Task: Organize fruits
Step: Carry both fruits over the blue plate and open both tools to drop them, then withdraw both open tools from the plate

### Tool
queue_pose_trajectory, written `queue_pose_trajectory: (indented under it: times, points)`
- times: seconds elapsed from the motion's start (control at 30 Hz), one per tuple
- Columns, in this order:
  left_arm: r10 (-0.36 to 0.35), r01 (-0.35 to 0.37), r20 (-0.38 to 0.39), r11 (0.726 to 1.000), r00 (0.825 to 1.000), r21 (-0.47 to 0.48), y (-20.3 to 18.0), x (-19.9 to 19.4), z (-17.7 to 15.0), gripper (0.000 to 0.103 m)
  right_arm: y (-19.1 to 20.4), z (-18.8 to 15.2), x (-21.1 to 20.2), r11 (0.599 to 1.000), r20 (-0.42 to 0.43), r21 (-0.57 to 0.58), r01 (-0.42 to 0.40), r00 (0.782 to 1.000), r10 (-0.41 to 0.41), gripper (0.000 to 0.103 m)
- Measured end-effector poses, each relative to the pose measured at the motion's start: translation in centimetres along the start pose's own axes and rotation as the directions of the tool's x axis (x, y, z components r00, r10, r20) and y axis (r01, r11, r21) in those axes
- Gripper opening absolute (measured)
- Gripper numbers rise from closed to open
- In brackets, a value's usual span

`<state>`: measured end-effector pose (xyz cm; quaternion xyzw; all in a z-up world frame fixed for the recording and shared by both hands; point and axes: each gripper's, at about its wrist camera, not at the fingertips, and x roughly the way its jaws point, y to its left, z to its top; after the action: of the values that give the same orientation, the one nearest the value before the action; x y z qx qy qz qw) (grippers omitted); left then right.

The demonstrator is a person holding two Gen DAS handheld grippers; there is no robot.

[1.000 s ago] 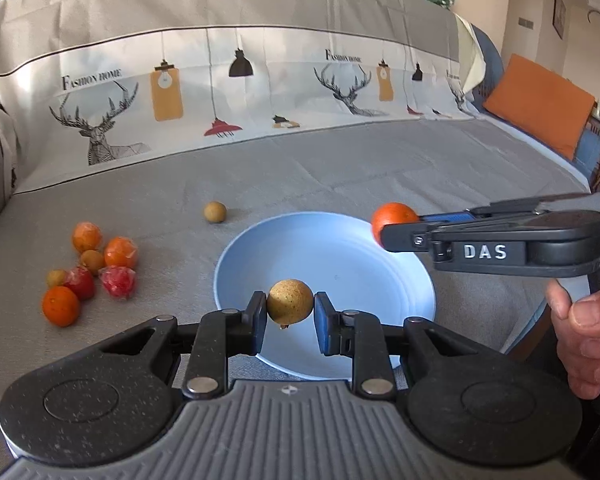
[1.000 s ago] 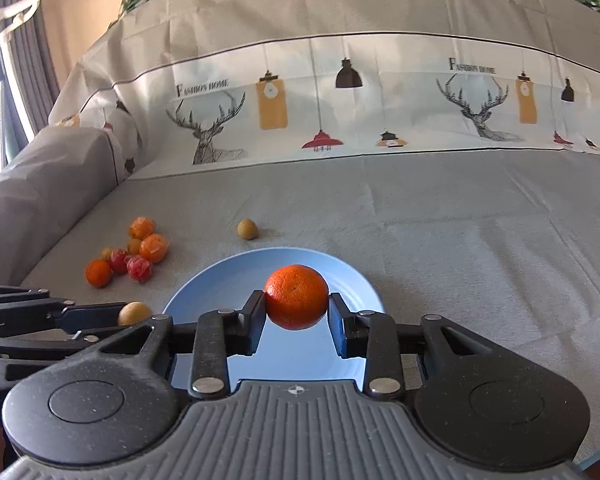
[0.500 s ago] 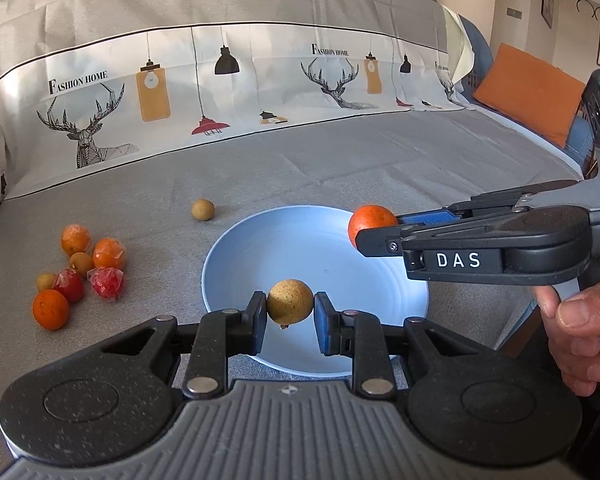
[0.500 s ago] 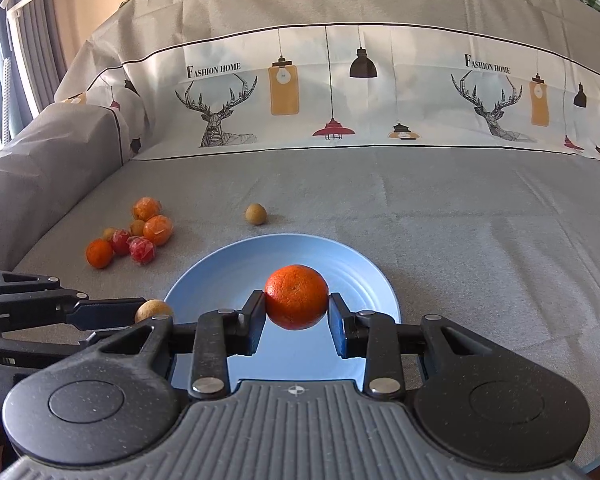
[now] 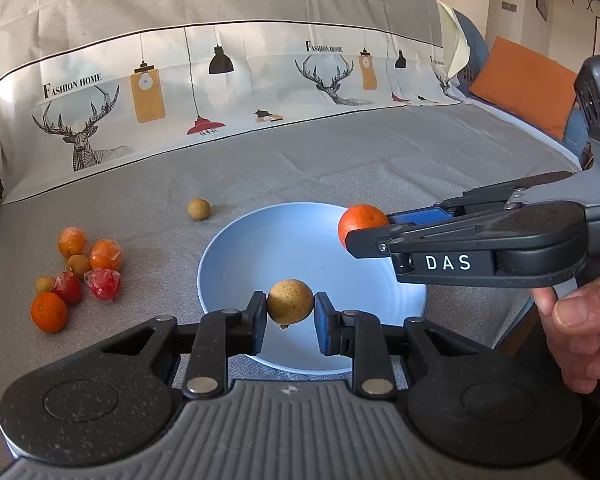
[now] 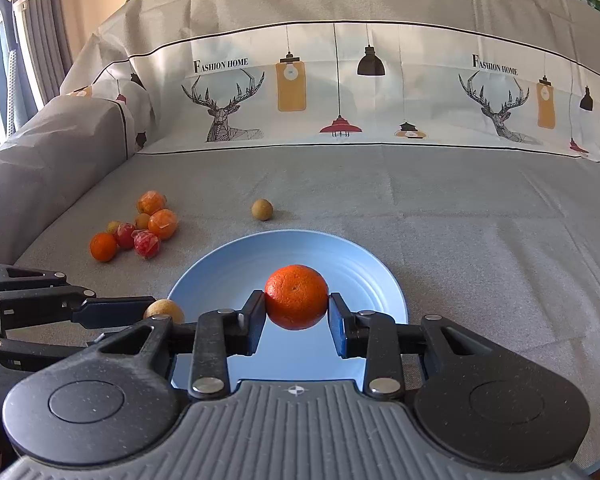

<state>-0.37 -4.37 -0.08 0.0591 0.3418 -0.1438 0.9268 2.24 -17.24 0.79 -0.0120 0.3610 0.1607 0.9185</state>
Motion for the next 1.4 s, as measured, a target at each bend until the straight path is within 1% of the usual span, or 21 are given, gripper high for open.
queue_pose_trajectory:
  times: [0.43, 0.47, 0.5, 0.57, 0.63, 0.73, 0.83, 0.97, 1.03, 1.2, 1.4]
  points:
    - [-0.005, 0.005, 0.0, 1.0, 1.0, 0.008, -0.2, 0.0, -0.1, 0.028, 0.2, 0.0, 0.1, 1.0, -0.002, -0.001, -0.003, 1.0, 0.003, 0.035]
    - [-0.011, 0.011, 0.001, 1.0, 1.0, 0.005, -0.2, 0.0, -0.1, 0.029, 0.2, 0.0, 0.1, 1.0, -0.003, 0.0, -0.004, 1.0, 0.004, 0.035]
    - [-0.015, 0.015, -0.001, 1.0, 1.0, 0.002, -0.1, 0.0, -0.1, 0.035, 0.2, -0.1, 0.1, 1.0, -0.005, 0.001, -0.006, 1.0, 0.006, 0.036]
    - [-0.015, 0.015, 0.005, 1.0, 1.0, 0.0, -0.2, -0.1, -0.1, 0.042, 0.2, 0.0, 0.2, 1.0, -0.012, 0.002, -0.01, 1.0, 0.01, 0.037]
    - [-0.014, 0.014, 0.005, 1.0, 1.0, -0.003, -0.2, -0.1, -0.1, 0.042, 0.1, 0.0, 0.3, 1.0, -0.015, 0.0, -0.009, 1.0, 0.009, 0.039]
    - [-0.01, 0.01, 0.002, 1.0, 1.0, -0.004, -0.1, -0.1, -0.1, 0.042, 0.1, 0.0, 0.2, 1.0, -0.015, 0.005, -0.006, 1.0, 0.006, 0.047]
    - [-0.006, 0.006, 0.001, 1.0, 1.0, -0.003, -0.1, -0.1, -0.1, 0.044, -0.1, 0.0, 0.3, 1.0, -0.017, 0.013, -0.002, 1.0, 0.002, 0.048]
    - [0.006, -0.006, 0.006, 1.0, 1.0, -0.008, 0.1, -0.2, -0.1, 0.054, -0.2, 0.0, 0.3, 1.0, -0.017, 0.016, 0.001, 1.0, -0.001, 0.049]
    - [0.013, -0.012, 0.008, 1.0, 1.0, -0.016, 0.2, -0.2, -0.1, 0.054, -0.2, 0.0, 0.2, 1.0, -0.016, 0.015, 0.002, 1.0, -0.002, 0.049]
    - [0.049, -0.048, 0.025, 0.998, 0.999, -0.033, 0.5, -0.4, 0.0, 0.065, -0.4, 0.0, 0.2, 1.0, -0.014, 0.021, 0.008, 1.0, -0.008, 0.05]
    - [0.089, -0.086, 0.05, 0.994, 0.995, -0.067, 1.1, -0.8, 0.2, 0.072, -0.7, 0.1, 0.1, 0.999, -0.006, 0.034, 0.015, 1.0, -0.015, 0.05]
